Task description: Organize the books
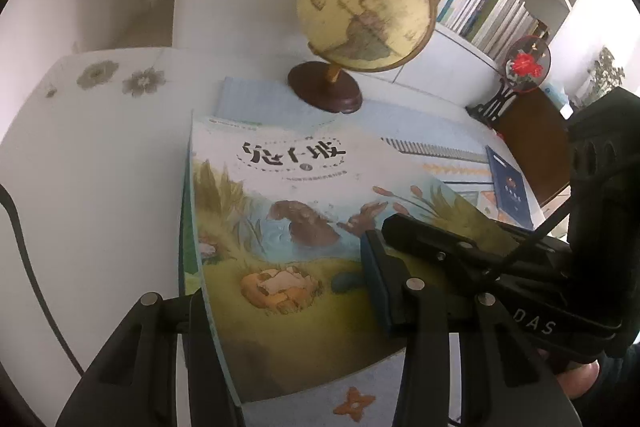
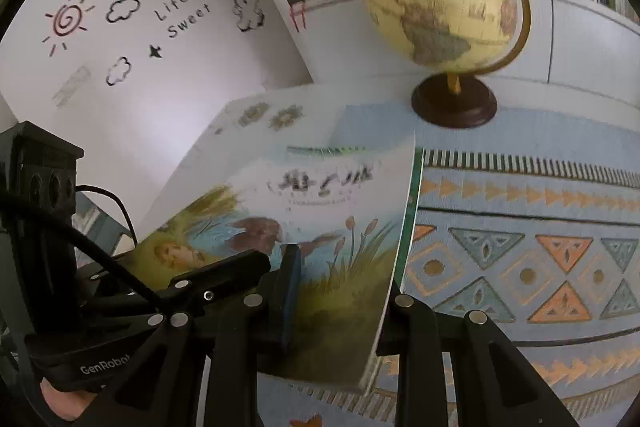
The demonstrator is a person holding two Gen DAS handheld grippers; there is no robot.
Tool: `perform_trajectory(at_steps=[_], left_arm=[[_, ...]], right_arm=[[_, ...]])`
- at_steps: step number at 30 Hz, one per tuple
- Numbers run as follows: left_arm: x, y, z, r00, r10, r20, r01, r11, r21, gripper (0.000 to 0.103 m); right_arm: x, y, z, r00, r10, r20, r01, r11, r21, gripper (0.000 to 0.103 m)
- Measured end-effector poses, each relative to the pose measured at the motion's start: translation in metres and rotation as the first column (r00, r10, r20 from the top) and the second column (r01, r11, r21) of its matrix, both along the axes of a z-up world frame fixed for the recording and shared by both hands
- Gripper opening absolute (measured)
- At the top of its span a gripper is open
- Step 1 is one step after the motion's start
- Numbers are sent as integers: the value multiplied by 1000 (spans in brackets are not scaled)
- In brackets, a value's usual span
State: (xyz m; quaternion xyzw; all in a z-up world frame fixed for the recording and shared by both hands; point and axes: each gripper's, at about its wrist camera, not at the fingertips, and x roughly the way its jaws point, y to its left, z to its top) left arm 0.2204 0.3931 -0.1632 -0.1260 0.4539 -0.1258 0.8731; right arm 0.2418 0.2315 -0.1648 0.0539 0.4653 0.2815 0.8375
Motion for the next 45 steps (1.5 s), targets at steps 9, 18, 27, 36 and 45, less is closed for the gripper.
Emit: perform_trajectory(at_steps=[9,18,27,36,45], left_arm=[[8,11,-43,992,-2,-123,-3,999,-41,46],[3,14,-41,990,34,-140,-38,999,-23,49],[-16,24,-37,986,89,-140,-89,996,4,63],[-28,43,-37,974,169,-149,-171,985,1,65],[-46,50,-34,965,219,-141,-218,976,22,65]], right_arm=[[6,9,-32,993,-28,-114,24,999,-42,28],[6,7,-38,988,-38,-153,33,999,-35,29],[0,7,-38,983,-26,-182,18,999,-48,30],[-4,13,-44,981,-6,-193,-1,999,-37,32],[-14,-1,-44,971,-4,-238,-2,1000,-26,32]])
